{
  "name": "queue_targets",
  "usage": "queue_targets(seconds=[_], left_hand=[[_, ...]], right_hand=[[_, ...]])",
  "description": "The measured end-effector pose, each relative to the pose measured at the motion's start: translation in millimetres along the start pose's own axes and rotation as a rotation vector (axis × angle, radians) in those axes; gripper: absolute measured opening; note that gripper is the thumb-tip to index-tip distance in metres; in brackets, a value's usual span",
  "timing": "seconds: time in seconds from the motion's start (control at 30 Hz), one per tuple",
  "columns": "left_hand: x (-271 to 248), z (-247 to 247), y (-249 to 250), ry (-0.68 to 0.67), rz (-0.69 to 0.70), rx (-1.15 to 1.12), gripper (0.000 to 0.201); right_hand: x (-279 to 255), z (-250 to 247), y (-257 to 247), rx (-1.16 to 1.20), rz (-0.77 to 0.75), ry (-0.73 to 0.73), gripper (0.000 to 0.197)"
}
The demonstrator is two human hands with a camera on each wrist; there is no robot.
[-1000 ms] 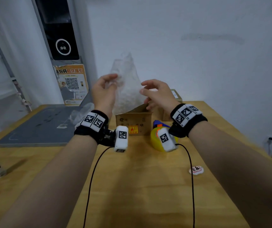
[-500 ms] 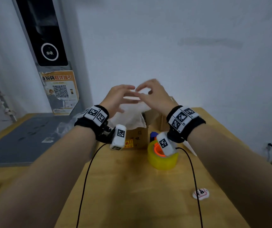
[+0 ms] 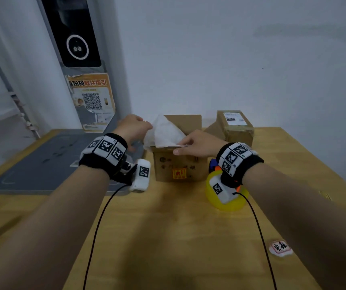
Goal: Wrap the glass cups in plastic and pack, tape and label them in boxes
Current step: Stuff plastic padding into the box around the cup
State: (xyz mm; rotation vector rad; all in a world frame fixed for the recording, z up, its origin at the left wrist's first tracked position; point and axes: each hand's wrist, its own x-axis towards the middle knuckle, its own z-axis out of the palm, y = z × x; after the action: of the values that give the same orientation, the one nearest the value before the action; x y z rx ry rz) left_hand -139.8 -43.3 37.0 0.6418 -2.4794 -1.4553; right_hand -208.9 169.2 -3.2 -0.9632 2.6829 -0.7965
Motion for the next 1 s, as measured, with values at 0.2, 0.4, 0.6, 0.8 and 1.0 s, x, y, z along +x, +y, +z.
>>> queue_targets(seconds=[0.2, 0.4, 0.6, 0.8, 1.0], left_hand=[[-10.9, 5.1, 1.4, -0.155, 0.045, -0.297, 0.034], [-6.4, 21.7, 19.5, -0.114, 0.312, -0.317, 0.038], [24.7, 31.9, -11.6, -0.001, 0.291, -0.005, 0.040], [27.4, 36.5, -35.9, -0.168, 0.458, 0.134, 0.085], [33.1, 35.9, -33.0, -0.222, 0.568, 0.465, 0.042]], right_hand=[[-11.2, -5.8, -8.5, 0.073, 0.028, 0.083, 0.030], [-16.3, -16.5, -16.2, 0.128, -0.081, 0.369, 0.046], [-12.3, -19.5, -15.0, -0.058, -0.063, 0.105, 0.034], [-4.6, 5.1, 0.3, -0.142, 0.119, -0.166, 0.056], [5.5, 3.8, 1.2, -0.275, 0.099, -0.152, 0.045]])
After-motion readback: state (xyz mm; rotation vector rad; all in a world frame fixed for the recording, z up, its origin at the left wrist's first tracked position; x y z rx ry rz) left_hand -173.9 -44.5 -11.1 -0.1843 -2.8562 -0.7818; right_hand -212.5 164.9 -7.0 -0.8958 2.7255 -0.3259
